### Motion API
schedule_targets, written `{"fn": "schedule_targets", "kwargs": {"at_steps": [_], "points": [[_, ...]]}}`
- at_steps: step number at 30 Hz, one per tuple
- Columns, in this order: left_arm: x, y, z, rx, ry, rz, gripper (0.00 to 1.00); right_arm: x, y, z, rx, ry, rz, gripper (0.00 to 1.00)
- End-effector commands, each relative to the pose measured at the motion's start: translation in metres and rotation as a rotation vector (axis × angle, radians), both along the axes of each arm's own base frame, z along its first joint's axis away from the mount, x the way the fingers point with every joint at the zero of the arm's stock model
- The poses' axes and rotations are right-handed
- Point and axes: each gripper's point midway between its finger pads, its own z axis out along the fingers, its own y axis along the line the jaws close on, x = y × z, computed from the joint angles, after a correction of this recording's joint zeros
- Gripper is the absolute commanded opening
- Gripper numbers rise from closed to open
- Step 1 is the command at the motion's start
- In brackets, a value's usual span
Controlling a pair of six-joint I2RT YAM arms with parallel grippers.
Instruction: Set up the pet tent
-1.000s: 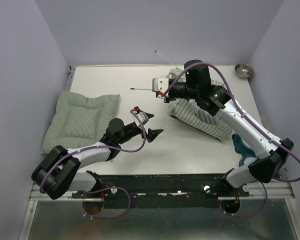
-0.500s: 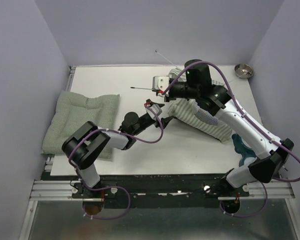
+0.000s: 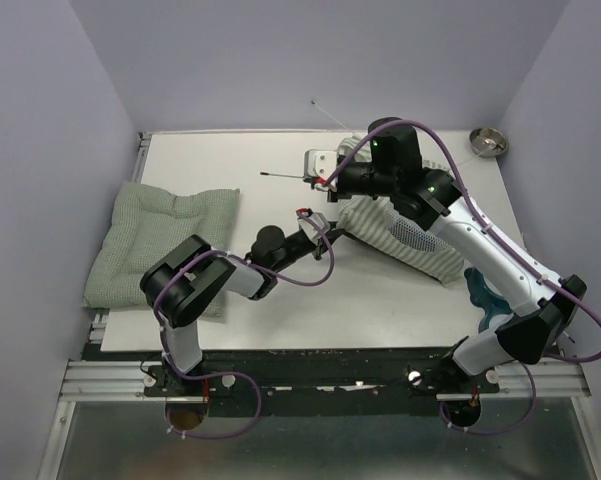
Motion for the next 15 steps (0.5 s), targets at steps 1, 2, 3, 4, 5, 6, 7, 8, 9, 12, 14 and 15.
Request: {"fn": "schedule_targets", "kwargs": {"at_steps": [1, 2, 3, 4, 5, 6, 7, 8, 9, 12, 14, 15], "points": [[-0.018, -0.001, 0.025, -0.04, -0.06, -0.082, 0.06, 0.003, -0.009, -0.006, -0.023, -0.013, -0.035, 0.01], [-0.021, 0.004, 0.031, -0.041, -0.064, -0.087, 0.0, 0.006, -0.012, -0.012, -0.04, -0.017, -0.046, 0.01], [-0.023, 0.013, 0.032, -0.036, -0.053, -0.086, 0.0, 0.009, -0.016, -0.018, -0.055, -0.018, -0.059, 0.01], [-0.027, 0.019, 0.034, -0.038, -0.016, -0.108, 0.0, 0.011, -0.02, -0.022, -0.069, -0.016, -0.067, 0.01], [-0.028, 0.028, 0.031, -0.027, 0.03, -0.115, 0.0, 0.013, -0.024, -0.027, -0.092, -0.019, -0.072, 0.01], [-0.031, 0.036, 0.031, -0.015, 0.052, -0.121, 0.0, 0.015, -0.029, -0.035, -0.114, -0.015, -0.082, 0.01], [-0.037, 0.045, 0.029, 0.007, 0.063, -0.139, 0.0, 0.016, -0.032, -0.043, -0.136, -0.012, -0.085, 0.01], [-0.04, 0.054, 0.027, 0.033, 0.055, -0.138, 0.0, 0.018, -0.037, -0.051, -0.154, -0.003, -0.088, 0.01], [-0.043, 0.063, 0.023, 0.077, 0.046, -0.129, 0.0, 0.019, -0.042, -0.06, -0.173, 0.002, -0.096, 0.01], [-0.051, 0.088, 0.016, 0.199, 0.034, -0.121, 0.0, 0.02, -0.05, -0.084, -0.22, 0.02, -0.093, 0.01], [-0.057, 0.104, 0.017, 0.277, 0.013, -0.111, 0.0, 0.021, -0.052, -0.1, -0.239, 0.037, -0.089, 0.01], [-0.063, 0.113, 0.007, 0.34, 0.041, -0.121, 0.0, 0.02, -0.053, -0.109, -0.253, 0.051, -0.089, 0.01]]}}
